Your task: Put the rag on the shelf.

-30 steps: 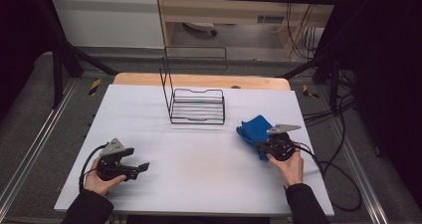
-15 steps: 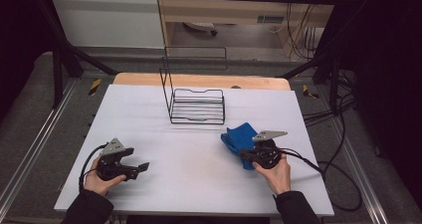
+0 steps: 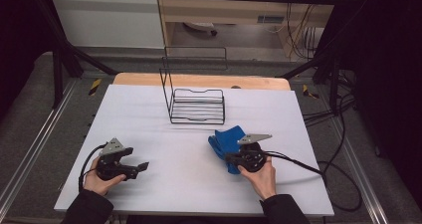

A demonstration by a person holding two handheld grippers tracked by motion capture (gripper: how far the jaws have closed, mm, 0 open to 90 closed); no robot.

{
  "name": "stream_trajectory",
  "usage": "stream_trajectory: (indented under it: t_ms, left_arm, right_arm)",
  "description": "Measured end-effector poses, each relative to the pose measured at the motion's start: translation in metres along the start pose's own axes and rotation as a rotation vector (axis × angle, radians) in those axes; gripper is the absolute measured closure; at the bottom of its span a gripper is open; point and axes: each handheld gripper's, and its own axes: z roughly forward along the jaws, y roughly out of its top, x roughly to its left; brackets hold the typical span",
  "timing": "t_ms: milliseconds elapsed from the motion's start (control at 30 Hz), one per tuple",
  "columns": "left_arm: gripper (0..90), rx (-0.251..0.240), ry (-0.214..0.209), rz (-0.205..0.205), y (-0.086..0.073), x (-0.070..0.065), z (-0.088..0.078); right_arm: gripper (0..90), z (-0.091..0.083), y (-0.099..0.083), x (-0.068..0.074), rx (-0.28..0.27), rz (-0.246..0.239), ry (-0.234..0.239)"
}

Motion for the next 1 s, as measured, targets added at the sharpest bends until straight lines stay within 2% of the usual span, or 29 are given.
stream_trajectory:
  t_ms: [333,767,1000]
  left_arm:
    - [12.1,0.001,0.001,-0.001,0.000,0.000,0.000]
    - [12.1,-0.001,0.002,-0.003,0.000,0.001,0.000]
    - [12.1,-0.001,0.002,-0.003,0.000,0.001,0.000]
  right_arm:
    - [85.7,0.024,0.009,0.025,0.001,-0.016,0.035]
    - [85.5,0.049,0.017,0.047,0.016,-0.012,0.071]
    - [85.3,0.063,0.022,0.060,0.035,-0.033,0.089]
